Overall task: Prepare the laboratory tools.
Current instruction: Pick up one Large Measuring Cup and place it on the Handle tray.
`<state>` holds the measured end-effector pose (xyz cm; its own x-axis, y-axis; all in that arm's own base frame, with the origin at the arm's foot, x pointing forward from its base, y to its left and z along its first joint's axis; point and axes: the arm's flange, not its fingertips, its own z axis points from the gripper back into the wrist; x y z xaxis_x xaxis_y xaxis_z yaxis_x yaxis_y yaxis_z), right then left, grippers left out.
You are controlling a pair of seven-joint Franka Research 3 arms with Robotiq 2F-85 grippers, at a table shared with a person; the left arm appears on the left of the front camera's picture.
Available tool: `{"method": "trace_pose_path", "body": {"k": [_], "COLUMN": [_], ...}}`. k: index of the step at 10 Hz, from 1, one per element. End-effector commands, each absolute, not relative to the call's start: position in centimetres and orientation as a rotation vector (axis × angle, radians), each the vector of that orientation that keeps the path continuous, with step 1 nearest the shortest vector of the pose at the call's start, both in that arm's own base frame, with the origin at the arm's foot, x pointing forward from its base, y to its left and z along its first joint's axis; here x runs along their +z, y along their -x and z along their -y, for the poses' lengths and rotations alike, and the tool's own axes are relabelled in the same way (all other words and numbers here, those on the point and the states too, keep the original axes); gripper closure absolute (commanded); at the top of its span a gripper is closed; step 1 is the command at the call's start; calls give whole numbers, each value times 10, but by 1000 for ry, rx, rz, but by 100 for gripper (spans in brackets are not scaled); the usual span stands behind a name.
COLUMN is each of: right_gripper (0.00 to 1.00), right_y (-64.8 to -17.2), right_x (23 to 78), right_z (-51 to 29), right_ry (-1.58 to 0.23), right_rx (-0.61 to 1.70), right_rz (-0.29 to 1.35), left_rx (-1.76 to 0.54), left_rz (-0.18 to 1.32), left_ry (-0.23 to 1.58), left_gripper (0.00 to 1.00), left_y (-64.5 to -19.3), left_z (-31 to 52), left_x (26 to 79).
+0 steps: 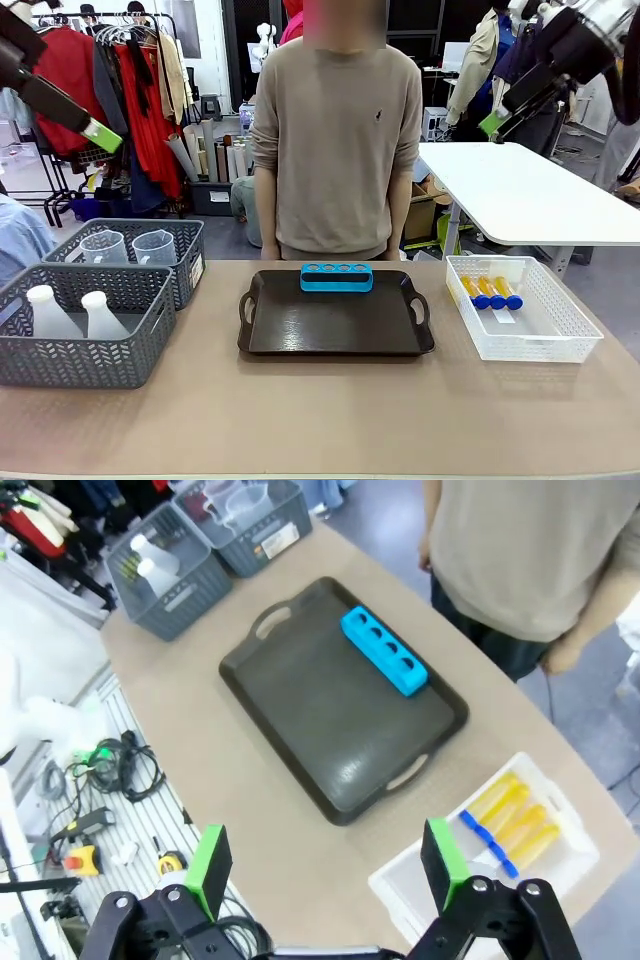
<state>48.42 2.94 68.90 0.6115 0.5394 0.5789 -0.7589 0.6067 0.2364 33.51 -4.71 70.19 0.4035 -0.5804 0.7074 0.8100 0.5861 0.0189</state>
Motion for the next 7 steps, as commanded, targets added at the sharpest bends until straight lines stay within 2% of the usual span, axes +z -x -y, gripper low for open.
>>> {"method": "trace_pose_path", "body": {"k": [1,7], "right_gripper": [0,0], "right_y": [-490,-477], "right_x": [708,734], "right_z": [-21,5], "right_ry": [-512,-556], "right_rx": [826,831], "right_rz": [500,605], "left_rx": [-897,-972], "left_rz": [754,900], "left_ry": [326,241], "left_gripper": [0,0], "left_y": [-336,-351], "left_z": [32,7], "left_x": [712,720]}}
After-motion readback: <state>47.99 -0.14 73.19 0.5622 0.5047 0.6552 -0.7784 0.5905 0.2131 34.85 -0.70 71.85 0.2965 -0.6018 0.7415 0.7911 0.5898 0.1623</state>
